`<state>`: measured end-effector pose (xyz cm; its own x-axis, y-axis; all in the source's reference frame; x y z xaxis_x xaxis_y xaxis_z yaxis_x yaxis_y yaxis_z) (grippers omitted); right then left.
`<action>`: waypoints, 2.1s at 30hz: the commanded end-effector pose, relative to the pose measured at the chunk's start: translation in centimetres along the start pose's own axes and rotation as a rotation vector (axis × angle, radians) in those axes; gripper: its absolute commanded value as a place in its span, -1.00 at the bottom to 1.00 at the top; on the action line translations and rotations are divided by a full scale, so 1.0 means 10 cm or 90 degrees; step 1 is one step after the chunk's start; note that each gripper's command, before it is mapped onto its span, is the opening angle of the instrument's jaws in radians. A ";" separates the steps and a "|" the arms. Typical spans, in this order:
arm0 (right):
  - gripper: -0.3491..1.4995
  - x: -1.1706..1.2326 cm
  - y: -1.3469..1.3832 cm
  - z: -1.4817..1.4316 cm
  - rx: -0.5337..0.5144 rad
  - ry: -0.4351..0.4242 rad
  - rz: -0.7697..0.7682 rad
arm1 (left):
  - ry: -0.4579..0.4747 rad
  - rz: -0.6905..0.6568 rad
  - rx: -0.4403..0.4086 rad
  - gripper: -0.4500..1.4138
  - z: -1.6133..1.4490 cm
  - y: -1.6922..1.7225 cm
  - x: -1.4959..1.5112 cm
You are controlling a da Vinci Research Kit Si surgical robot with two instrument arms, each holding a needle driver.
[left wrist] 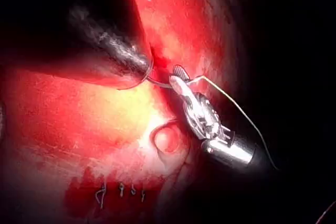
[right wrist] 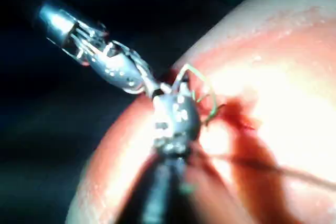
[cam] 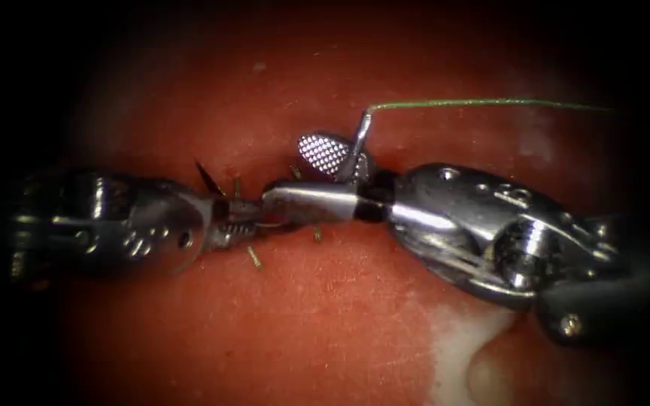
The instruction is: Wound Closure
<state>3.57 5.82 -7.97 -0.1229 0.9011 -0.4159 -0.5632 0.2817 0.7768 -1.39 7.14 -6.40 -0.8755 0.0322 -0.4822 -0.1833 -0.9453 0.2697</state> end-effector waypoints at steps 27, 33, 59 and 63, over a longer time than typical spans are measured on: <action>-1.00 0.031 -0.002 -0.023 0.243 -0.087 -0.518 | 0.100 -0.435 -0.501 0.17 -0.061 -0.103 0.045; -1.00 0.043 -0.026 -0.027 0.285 -0.067 -0.712 | -0.054 -0.346 -0.567 0.20 -0.028 -0.106 0.043; -1.00 0.031 -0.055 -0.017 0.326 -0.067 -0.860 | -0.187 -0.199 -0.670 0.14 0.010 -0.096 0.035; -1.00 0.029 -0.062 -0.014 0.338 -0.063 -0.866 | -0.192 -0.187 -0.670 0.10 0.022 -0.098 0.035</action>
<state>3.68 5.86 -8.65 0.3194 -0.1399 -0.9372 0.1666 0.9819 -0.0898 -1.55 8.13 -6.70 -0.9599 0.2352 -0.1528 -0.0529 -0.6869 -0.7248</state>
